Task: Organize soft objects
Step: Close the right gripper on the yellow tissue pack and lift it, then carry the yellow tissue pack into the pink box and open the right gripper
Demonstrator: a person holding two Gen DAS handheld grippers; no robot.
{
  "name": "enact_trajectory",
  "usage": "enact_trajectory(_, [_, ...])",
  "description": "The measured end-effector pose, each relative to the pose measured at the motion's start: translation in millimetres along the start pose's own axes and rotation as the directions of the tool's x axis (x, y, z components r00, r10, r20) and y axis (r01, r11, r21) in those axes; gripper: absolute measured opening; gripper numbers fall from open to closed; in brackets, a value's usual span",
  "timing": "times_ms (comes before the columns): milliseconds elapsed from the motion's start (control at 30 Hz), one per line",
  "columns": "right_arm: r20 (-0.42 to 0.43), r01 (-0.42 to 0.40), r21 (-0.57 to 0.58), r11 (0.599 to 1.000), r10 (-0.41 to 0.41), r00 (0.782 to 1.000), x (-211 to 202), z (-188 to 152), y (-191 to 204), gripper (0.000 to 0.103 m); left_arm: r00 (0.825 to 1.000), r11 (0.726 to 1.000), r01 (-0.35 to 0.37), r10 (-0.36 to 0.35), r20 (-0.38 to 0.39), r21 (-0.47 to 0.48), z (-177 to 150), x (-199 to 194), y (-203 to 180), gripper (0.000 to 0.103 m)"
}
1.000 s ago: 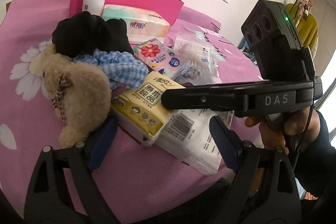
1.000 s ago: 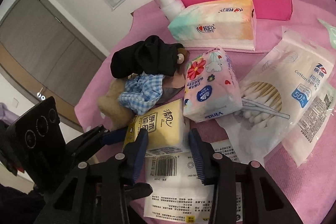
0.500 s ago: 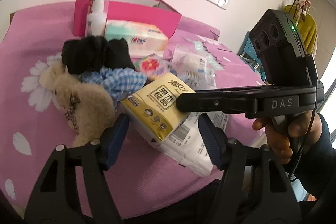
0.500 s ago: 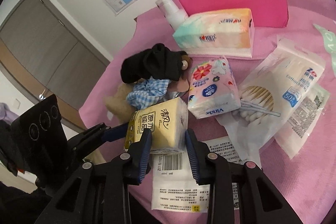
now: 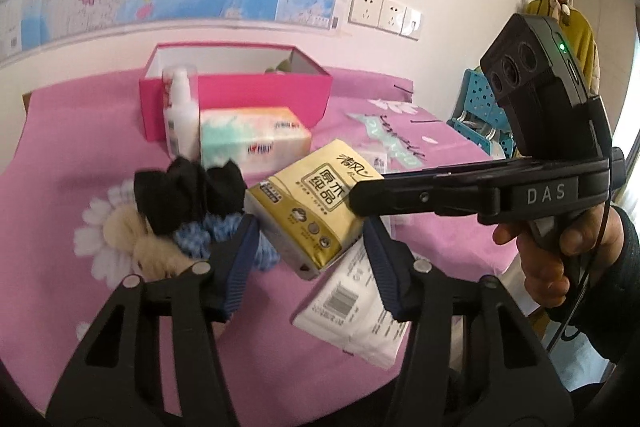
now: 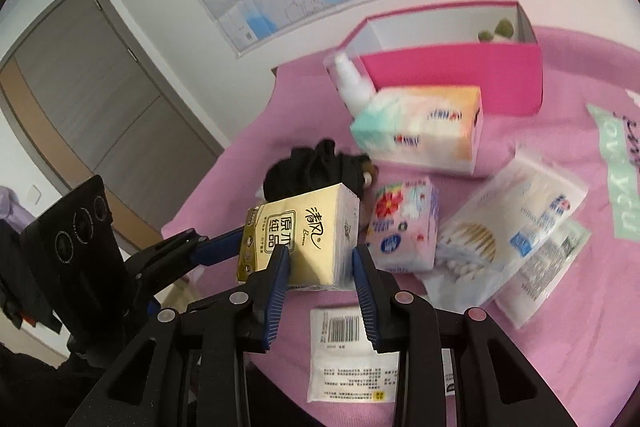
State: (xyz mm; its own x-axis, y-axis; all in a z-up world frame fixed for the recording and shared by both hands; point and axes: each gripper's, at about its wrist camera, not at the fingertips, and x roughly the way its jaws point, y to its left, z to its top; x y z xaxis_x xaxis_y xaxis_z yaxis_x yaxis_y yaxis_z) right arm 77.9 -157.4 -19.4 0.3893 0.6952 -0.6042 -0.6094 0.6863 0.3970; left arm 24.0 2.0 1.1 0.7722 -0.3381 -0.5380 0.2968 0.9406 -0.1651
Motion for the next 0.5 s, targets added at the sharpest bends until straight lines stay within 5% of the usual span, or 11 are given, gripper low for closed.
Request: enact_trajectory(500, [0.151, 0.055, -0.072, 0.996, -0.044, 0.988, -27, 80, -1, 0.032, 0.993, 0.992, -0.032, 0.018, 0.114, 0.123, 104, 20, 5, 0.056])
